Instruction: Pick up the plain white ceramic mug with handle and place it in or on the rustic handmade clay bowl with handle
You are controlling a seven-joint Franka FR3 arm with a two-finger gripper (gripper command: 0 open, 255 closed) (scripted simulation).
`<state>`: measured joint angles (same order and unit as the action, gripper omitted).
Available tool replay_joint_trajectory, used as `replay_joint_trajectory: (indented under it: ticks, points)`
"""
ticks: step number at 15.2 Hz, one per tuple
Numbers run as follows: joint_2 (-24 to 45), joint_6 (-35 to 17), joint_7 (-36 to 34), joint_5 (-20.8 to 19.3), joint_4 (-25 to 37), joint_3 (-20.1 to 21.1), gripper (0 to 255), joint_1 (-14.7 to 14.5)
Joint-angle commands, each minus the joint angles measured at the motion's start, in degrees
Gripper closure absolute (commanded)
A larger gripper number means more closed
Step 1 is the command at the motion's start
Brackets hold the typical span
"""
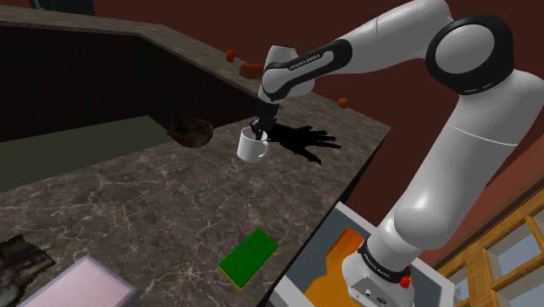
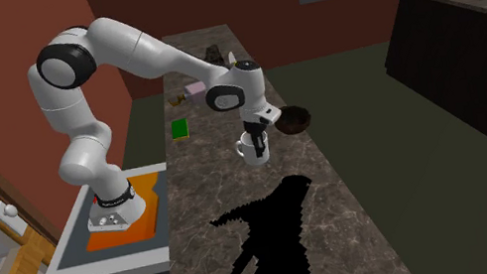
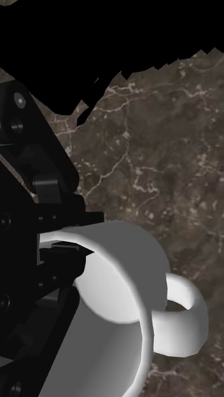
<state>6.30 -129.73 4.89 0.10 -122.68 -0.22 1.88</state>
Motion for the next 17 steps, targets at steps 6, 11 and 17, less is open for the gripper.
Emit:
replay_joint_trajectory:
  ticks: [6,11,17]
  points:
    - [-2.4,5.1,0.0,0.0,2.6,0.0,255,0.0]
    - [-4.0,8.7,0.0,0.0,4.7,0.0,255,0.0]
    - [-5.6,13.2,0.0,0.0,7.6,0.0,255,0.0]
